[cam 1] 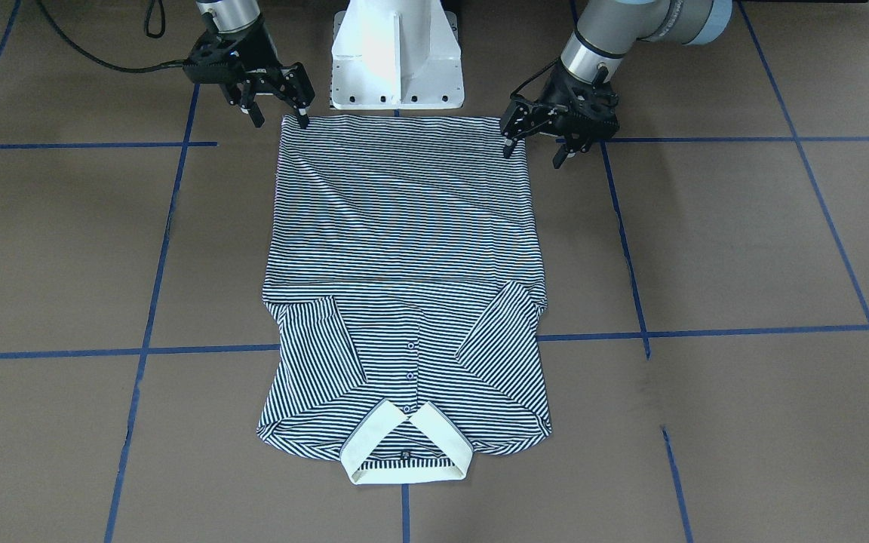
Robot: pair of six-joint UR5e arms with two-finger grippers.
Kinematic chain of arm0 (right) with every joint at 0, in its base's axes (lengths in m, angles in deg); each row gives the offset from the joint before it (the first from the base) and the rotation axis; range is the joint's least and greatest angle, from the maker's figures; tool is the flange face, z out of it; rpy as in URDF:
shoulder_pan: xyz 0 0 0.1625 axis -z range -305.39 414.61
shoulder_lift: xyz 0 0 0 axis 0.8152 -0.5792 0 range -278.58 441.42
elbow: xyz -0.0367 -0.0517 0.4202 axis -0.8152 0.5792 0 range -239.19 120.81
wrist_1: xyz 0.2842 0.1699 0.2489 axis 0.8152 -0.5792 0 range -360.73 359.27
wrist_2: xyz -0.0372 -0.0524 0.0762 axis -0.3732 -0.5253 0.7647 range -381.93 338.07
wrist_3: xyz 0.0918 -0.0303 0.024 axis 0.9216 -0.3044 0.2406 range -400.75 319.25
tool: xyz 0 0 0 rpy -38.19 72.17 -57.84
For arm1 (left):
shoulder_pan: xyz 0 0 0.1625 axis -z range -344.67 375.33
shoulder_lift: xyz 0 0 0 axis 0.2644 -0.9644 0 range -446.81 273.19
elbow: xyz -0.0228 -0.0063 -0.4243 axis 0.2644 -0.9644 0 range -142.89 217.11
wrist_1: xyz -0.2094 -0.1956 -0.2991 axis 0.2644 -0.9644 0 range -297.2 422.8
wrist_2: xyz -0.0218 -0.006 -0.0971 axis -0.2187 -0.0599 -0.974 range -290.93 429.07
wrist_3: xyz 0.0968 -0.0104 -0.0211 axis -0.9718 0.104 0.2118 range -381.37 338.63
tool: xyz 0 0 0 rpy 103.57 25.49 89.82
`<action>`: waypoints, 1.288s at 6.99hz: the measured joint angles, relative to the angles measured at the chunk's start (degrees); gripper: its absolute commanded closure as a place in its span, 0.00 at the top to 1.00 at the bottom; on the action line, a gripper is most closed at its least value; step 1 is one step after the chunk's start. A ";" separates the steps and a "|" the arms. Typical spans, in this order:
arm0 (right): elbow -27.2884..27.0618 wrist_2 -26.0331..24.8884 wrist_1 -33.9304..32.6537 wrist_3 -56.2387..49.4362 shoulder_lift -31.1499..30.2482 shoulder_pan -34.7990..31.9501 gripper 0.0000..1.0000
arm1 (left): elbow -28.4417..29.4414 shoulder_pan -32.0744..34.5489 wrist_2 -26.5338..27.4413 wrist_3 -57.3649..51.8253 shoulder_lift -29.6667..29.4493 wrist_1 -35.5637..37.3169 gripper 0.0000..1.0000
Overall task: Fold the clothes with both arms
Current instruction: 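Lower both grippers to the hem corners nearest the robot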
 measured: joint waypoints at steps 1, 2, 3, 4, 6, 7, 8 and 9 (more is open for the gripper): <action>-0.16 -2.22 -0.05 1.43 -0.29 2.31 0.88 | -0.49 -5.06 3.64 6.21 2.58 -1.62 0.60; -0.20 -3.40 -0.08 2.03 -0.42 3.49 0.89 | -0.55 -9.72 6.65 11.07 3.85 -2.41 0.60; -0.22 -4.12 -0.09 2.25 -0.46 4.06 0.89 | -0.48 -13.35 8.89 14.21 4.60 -2.71 0.59; -0.23 -4.46 -0.09 2.29 -0.48 4.23 0.89 | -0.37 -15.82 10.48 16.20 5.20 -2.78 0.58; -0.24 -4.64 -0.09 2.37 -0.49 4.35 0.89 | 0.19 -17.80 11.56 17.48 5.73 -2.68 0.57; -0.24 -4.69 -0.09 2.37 -0.49 4.36 0.89 | 0.56 -18.07 11.65 17.59 5.83 -2.60 0.56; -0.27 -4.71 -0.09 2.33 -0.49 4.34 0.89 | 1.06 -18.24 11.68 17.63 5.84 -2.54 0.54; -0.30 -4.72 -0.09 2.32 -0.49 4.32 0.89 | 1.41 -18.37 11.69 17.64 5.83 -2.52 0.43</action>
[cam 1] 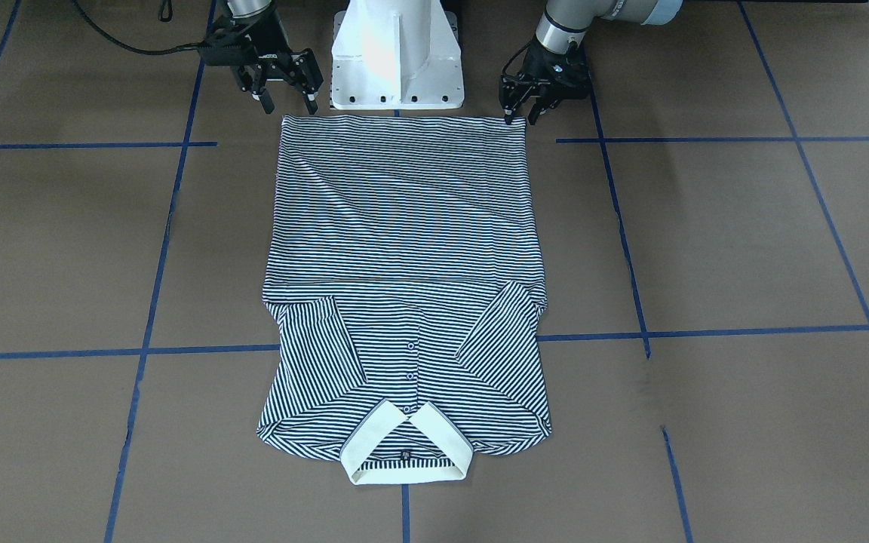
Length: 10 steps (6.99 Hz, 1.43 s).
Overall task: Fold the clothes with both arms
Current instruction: 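Lower both grippers to the hem corners nearest the robot, then close both grippers on the hem corners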
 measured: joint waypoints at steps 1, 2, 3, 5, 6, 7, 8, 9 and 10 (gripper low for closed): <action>-0.01 0.00 0.00 -0.01 0.00 -0.01 0.90 | 0.23 -0.09 0.00 0.00 -0.04 0.01 0.14; -0.05 0.00 0.00 -0.01 0.00 -0.01 0.90 | 0.32 -0.11 -0.01 0.00 -0.08 0.01 0.00; -0.08 0.00 0.00 -0.01 0.00 -0.01 0.90 | 0.33 -0.14 -0.06 -0.02 -0.10 0.01 0.00; -0.11 0.00 -0.02 0.01 -0.06 0.03 0.74 | 0.27 -0.14 -0.08 -0.07 -0.17 0.01 0.00; -0.02 -0.50 -0.17 0.80 -0.04 0.47 0.66 | 0.14 -0.14 -0.08 -0.10 -0.24 0.01 0.00; 0.20 -1.48 -1.08 3.30 0.09 1.48 0.65 | -0.05 -0.15 -0.10 -0.14 -0.40 0.01 0.00; 0.55 -2.37 -3.11 6.68 0.32 2.71 0.65 | -0.19 -0.15 -0.16 -0.16 -0.68 0.01 0.00; 1.41 -3.13 -4.97 9.35 0.56 3.72 0.65 | -0.33 -0.14 -0.29 -0.17 -1.02 0.01 0.00; 2.58 -3.54 -5.76 10.77 0.65 4.33 0.64 | -0.67 -0.14 -0.45 -0.17 -1.28 0.01 0.00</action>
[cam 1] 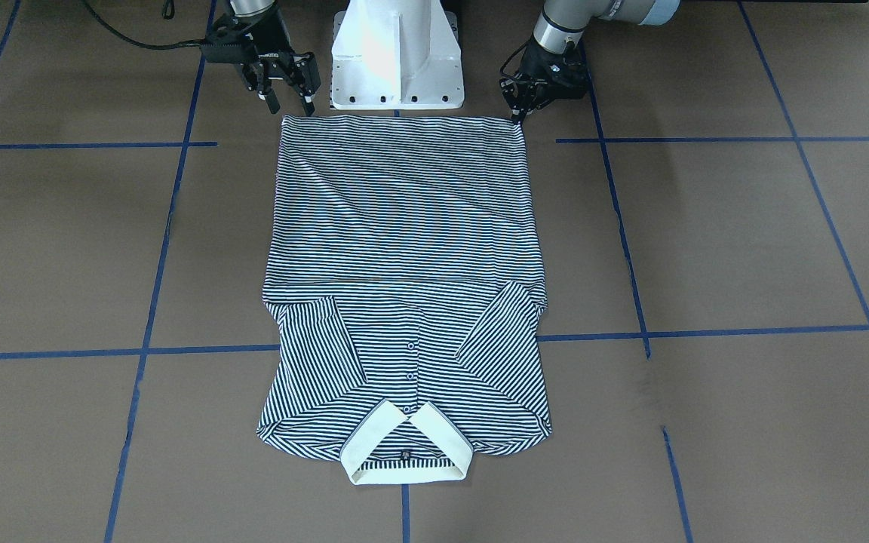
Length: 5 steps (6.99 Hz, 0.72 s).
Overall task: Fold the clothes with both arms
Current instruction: 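Close both grippers on the hem corners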
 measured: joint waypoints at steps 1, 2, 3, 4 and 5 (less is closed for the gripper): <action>1.11 -0.48 -0.29 0.59 0.02 0.77 0.63 | -0.81 0.00 -0.12 0.02 -0.10 0.00 0.00; 1.99 -1.20 -0.39 0.88 0.04 1.78 0.61 | -1.58 0.00 -0.20 0.04 -0.16 0.00 0.00; 2.82 -1.86 -0.40 1.03 0.07 2.67 0.59 | -1.88 0.00 -0.23 0.04 -0.27 0.00 0.00; 3.53 -2.32 -0.39 1.12 0.13 3.24 0.54 | -1.96 0.00 -0.24 0.06 -0.41 0.00 0.00; 4.00 -2.51 -0.39 1.18 0.21 3.51 0.53 | -1.96 0.00 -0.25 0.08 -0.46 0.00 0.00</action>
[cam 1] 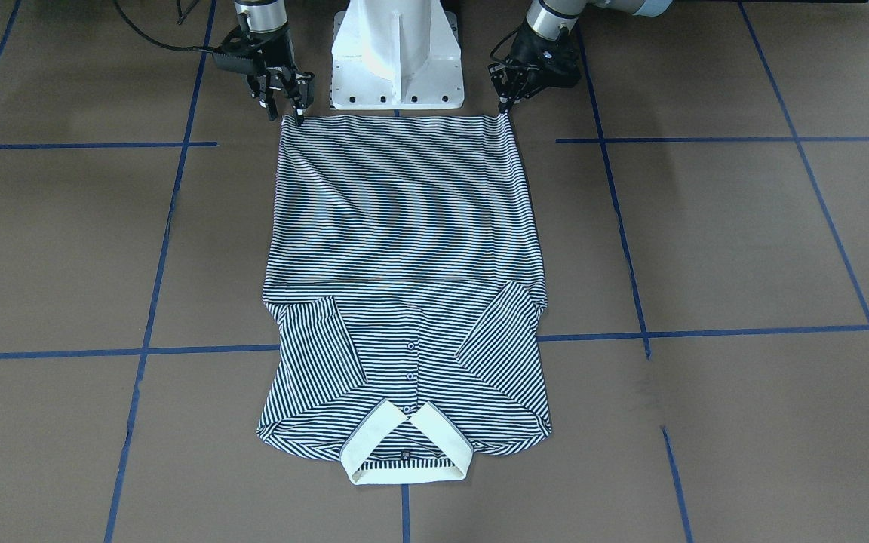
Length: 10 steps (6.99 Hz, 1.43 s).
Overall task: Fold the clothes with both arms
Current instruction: 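Close both grippers on the hem corners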
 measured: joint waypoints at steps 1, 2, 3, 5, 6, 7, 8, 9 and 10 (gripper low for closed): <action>0.22 -0.07 0.00 0.11 0.06 0.10 0.53 | 0.01 0.00 0.00 0.01 -0.01 0.00 0.00; 0.29 -0.09 0.00 0.25 0.08 0.12 0.53 | 0.06 0.00 0.00 0.01 0.04 0.00 0.00; 0.31 -0.10 0.00 0.33 0.10 0.17 0.53 | 0.11 0.00 0.00 0.01 0.09 0.00 0.00; 0.47 -0.10 0.00 0.42 0.08 0.37 0.53 | 0.22 0.00 0.02 0.01 0.15 0.00 0.00; 0.55 -0.10 0.00 0.43 0.08 0.47 0.50 | 0.23 0.00 0.08 0.01 0.22 0.00 0.00; 0.56 -0.10 0.00 0.48 0.12 0.53 0.31 | 0.22 0.00 0.13 0.01 0.24 0.00 0.00; 0.55 -0.10 0.00 0.86 0.19 0.60 0.09 | 0.17 0.00 0.18 0.01 0.24 0.00 0.00; 0.53 -0.10 0.00 1.57 0.24 0.64 0.00 | 0.14 0.01 0.22 0.01 0.24 0.00 0.00; 0.49 -0.12 0.00 2.16 0.26 0.65 0.00 | 0.09 0.03 0.27 0.03 0.27 0.00 0.00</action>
